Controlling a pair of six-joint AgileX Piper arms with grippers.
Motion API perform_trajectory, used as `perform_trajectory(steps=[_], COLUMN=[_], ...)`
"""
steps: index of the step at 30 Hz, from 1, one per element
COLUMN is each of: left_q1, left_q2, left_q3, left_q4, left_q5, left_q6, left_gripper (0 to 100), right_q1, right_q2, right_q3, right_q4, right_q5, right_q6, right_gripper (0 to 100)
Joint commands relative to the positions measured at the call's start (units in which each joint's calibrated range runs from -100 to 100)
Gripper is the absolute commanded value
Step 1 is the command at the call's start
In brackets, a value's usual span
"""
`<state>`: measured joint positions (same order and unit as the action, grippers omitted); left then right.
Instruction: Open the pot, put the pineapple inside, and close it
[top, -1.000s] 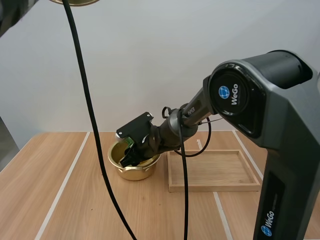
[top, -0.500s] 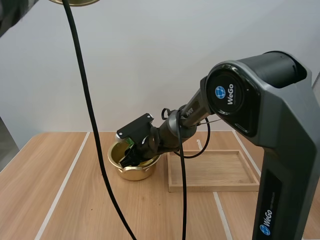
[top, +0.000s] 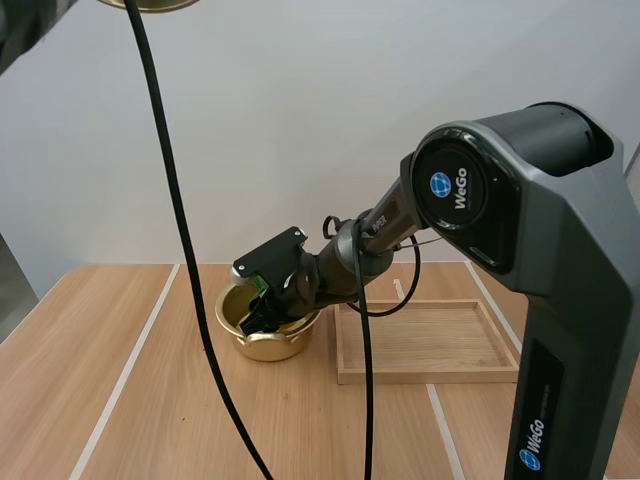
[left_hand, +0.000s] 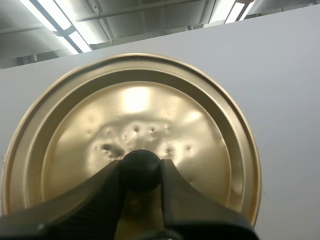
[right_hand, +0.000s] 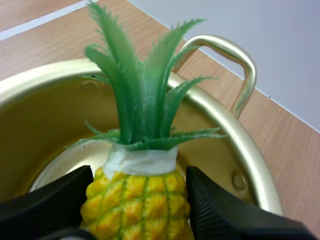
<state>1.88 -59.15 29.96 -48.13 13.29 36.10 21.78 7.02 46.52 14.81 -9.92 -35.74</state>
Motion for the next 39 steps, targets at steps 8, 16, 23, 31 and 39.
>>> perform_trajectory(steps=[8, 16, 23, 31, 39], left_q1=[-0.11, -0.11, -0.11, -0.11, -0.11], left_q2=[-0.4, -0.4, -0.4, -0.4, -0.4], left_q3=[-0.5, -0.5, -0.5, -0.5, -0.5], left_q4=[-0.4, -0.4, -0.4, -0.4, -0.4], left_q5=[-1.7, -1.7, -1.7, -1.7, -1.7], left_q6=[-0.2, -0.2, -0.2, -0.2, -0.2], left_gripper=[0, 0, 0, 0, 0], right_q1=[-0.2, -0.2, -0.2, -0.2, -0.2], right_q2=[1.0, 0.8, -3.5, -7.0, -11.8], right_q3=[1.4, 1.4, -4.5, -11.3, -12.4], right_q4=[-2.7, -2.7, -1.9, 1.1, 1.5], right_q5=[7.1, 7.1, 15.4, 24.6, 27.2], right_q6=[-2.7, -2.7, -2.5, -2.4, -2.4], right_gripper=[100, 100, 100, 100, 100])
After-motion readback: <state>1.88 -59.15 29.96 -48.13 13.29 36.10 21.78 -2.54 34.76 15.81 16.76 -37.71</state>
